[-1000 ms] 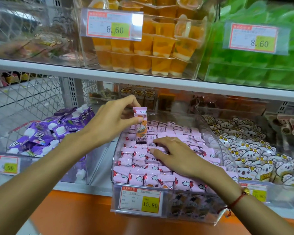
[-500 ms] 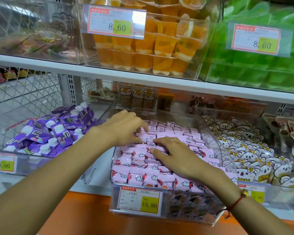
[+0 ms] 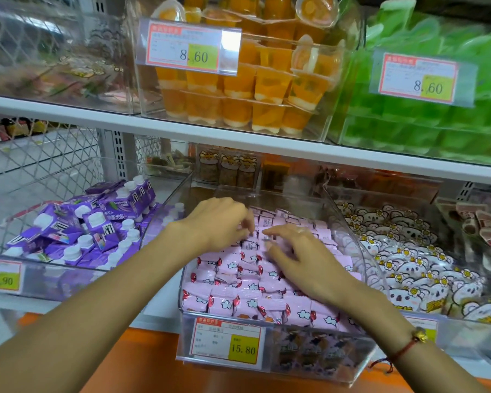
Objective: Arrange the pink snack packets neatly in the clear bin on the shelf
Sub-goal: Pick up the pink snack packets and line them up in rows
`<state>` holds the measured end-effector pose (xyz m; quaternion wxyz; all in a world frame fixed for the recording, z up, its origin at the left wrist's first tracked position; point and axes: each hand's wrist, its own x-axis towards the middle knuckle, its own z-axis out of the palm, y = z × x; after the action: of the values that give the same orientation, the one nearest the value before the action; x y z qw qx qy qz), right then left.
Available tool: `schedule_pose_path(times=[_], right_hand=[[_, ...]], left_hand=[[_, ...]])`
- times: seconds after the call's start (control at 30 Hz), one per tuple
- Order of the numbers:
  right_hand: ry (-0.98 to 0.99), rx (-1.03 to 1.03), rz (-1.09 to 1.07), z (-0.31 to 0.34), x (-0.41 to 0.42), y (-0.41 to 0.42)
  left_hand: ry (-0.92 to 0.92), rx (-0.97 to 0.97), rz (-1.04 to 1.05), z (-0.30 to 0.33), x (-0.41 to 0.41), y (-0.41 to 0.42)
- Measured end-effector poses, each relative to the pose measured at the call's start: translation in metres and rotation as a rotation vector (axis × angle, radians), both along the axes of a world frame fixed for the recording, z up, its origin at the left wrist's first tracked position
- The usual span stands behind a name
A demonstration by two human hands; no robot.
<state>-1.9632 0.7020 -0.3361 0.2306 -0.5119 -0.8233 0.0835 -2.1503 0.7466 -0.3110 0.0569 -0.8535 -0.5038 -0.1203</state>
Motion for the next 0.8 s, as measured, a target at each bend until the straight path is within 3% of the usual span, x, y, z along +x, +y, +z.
schedule_pose_path(times=[0.1,0.2,0.8], right_hand=[[-0.18,-0.169,0.049,-0.005,-0.001,-0.003],[-0.192,-0.232,0.048,0.0,0.0,-0.004],[-0.263,-0.14,0.043,0.0,-0.004,-0.007]], left_hand=[[0.047,-0.028,-0.02,-0.008,0.002,0.0],[0.034,-0.041,-0.017,-0.009,0.003,0.0],[-0.177,-0.023,0.058,-0.003,0.005,-0.005]])
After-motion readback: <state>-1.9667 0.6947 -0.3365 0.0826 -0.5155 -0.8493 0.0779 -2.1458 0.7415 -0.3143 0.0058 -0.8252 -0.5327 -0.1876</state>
